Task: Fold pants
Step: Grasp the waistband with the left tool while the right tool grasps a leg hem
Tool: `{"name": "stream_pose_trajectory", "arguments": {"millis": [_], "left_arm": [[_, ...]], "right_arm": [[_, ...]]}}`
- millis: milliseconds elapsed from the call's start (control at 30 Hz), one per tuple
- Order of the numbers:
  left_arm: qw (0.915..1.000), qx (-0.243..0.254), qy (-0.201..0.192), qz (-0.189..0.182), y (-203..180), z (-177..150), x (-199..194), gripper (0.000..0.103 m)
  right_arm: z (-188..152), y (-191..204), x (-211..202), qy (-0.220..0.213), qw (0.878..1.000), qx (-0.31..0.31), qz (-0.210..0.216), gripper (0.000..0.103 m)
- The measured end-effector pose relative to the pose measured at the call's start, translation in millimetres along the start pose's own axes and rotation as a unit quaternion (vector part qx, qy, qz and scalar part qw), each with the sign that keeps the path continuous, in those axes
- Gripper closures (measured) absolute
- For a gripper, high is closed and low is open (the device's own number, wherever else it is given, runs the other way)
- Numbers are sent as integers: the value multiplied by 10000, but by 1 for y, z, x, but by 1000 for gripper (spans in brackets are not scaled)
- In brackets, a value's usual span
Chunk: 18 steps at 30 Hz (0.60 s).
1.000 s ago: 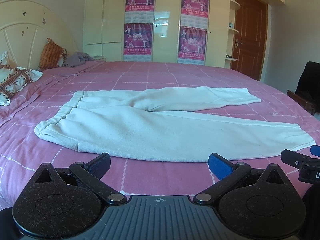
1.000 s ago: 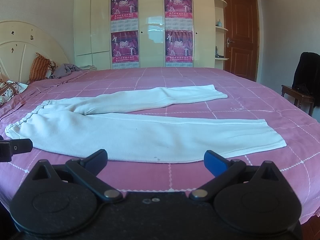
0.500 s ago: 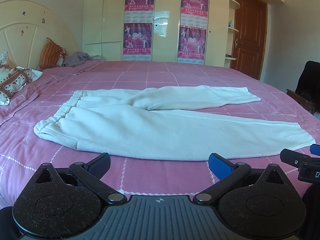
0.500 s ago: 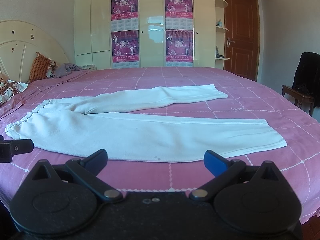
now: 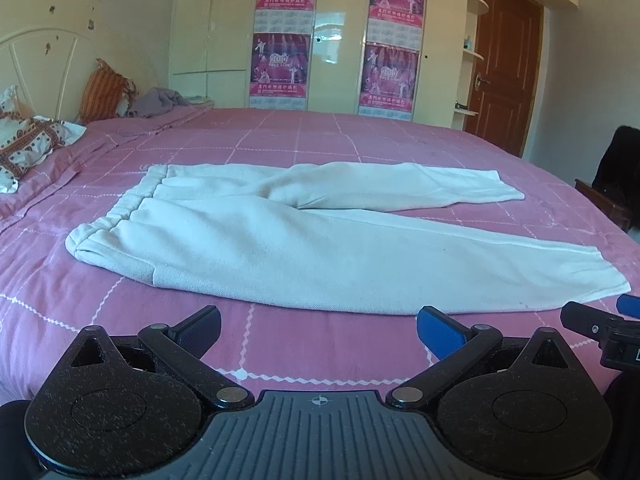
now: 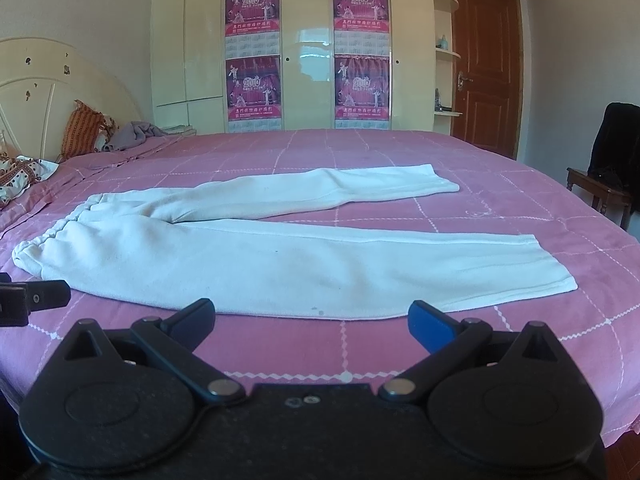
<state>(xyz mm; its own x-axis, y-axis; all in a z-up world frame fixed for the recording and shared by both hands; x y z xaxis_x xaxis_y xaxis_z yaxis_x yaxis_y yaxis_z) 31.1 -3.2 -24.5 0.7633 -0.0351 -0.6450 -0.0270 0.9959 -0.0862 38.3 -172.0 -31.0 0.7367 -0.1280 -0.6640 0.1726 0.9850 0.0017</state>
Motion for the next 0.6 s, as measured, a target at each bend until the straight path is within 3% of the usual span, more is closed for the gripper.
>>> {"name": "stream_pose_trajectory", "arguments": {"millis": [167, 233, 367, 467, 500, 533, 567, 600], "left_arm": [[9987, -317, 135, -372, 32, 28, 24, 0], [9984, -407, 136, -354, 49, 49, 39, 0], [9992, -324, -176, -135, 100, 110, 75, 0], [9987, -460, -186, -74, 155, 162, 115, 1], [9988, -452, -189, -3, 170, 176, 128, 22], [9989, -430, -185, 100, 186, 190, 142, 57], [9986, -475, -69, 234, 203, 205, 161, 64], [9984, -518, 32, 230, 217, 215, 177, 64]], "right_arm": [[20, -5, 7, -2, 9988, 61, 479, 0], [37, -7, 19, -6, 9984, 28, 571, 0], [89, -3, 52, -73, 9973, -219, 692, 0], [133, 5, 82, -103, 9944, -383, 984, 3], [147, 9, 95, -85, 9932, -464, 1061, 9], [160, 11, 108, -84, 9923, -557, 1102, 18], [174, 15, 124, -95, 9913, -664, 1133, 25], [187, 20, 139, -83, 9903, -785, 1146, 37]]}}
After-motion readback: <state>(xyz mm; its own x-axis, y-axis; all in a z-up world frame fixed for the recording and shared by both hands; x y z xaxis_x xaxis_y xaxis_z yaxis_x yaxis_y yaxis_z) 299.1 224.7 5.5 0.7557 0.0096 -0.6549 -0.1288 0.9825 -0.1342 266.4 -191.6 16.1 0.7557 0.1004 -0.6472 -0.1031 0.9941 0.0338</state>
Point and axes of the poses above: each gripper's, at about its wrist camera, not at the fingertips, and x roughly the way its jaws point, y to its left, z to its top, the point moved 4 cm from there along x, roughly the way its jaws point, and after that the axes turned 9 degrees about y, right-handed, at the moved point
